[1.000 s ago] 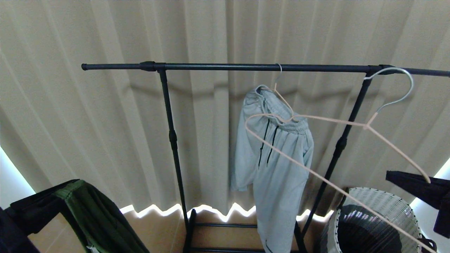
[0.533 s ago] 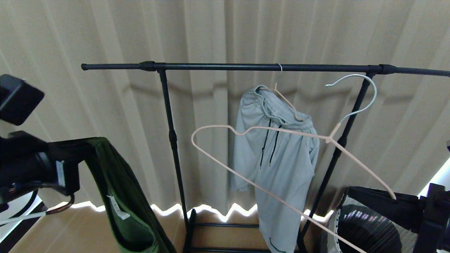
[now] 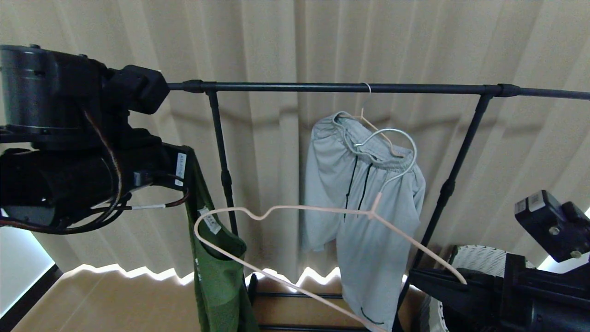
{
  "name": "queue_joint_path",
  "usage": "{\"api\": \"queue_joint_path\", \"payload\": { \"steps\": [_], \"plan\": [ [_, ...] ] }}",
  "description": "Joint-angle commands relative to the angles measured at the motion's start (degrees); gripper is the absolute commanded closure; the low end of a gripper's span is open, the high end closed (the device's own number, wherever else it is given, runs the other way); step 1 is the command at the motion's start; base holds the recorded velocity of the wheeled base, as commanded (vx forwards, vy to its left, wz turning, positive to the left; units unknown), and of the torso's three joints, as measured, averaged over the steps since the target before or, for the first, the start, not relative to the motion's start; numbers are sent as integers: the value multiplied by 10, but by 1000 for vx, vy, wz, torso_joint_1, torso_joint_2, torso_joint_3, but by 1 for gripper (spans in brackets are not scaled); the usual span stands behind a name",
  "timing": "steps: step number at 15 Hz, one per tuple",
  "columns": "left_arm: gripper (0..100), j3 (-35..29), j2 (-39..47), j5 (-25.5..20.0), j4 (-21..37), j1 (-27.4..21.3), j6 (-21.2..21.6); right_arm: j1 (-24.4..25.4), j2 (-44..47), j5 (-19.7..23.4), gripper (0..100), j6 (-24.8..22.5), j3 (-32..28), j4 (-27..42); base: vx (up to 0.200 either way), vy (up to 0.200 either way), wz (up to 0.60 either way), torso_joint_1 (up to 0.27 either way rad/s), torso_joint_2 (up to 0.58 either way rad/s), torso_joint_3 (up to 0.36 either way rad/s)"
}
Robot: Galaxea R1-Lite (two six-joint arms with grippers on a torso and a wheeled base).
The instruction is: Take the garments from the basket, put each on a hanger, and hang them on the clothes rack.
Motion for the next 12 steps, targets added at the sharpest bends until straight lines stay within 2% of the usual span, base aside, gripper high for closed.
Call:
{"api": "queue_joint_path", "payload": {
  "steps": [1,5,10,12],
  "plan": [
    [100,-24,38,2,0,-13,-16,3,39,-6,100,3,-6,-30,0,0,0,0,0,0],
    [100,-25,40,26,2,-20,-14,2,80,-72,100,1,-22,-58,0,0,0,0,0,0],
    [100,-22,39,39,3,-23,-15,2,120,-72,100,2,-48,-88,0,0,0,0,0,0],
    [100,-22,39,40,3,-23,-15,1,149,-87,100,2,-60,-111,0,0,0,0,0,0]
  ]
}}
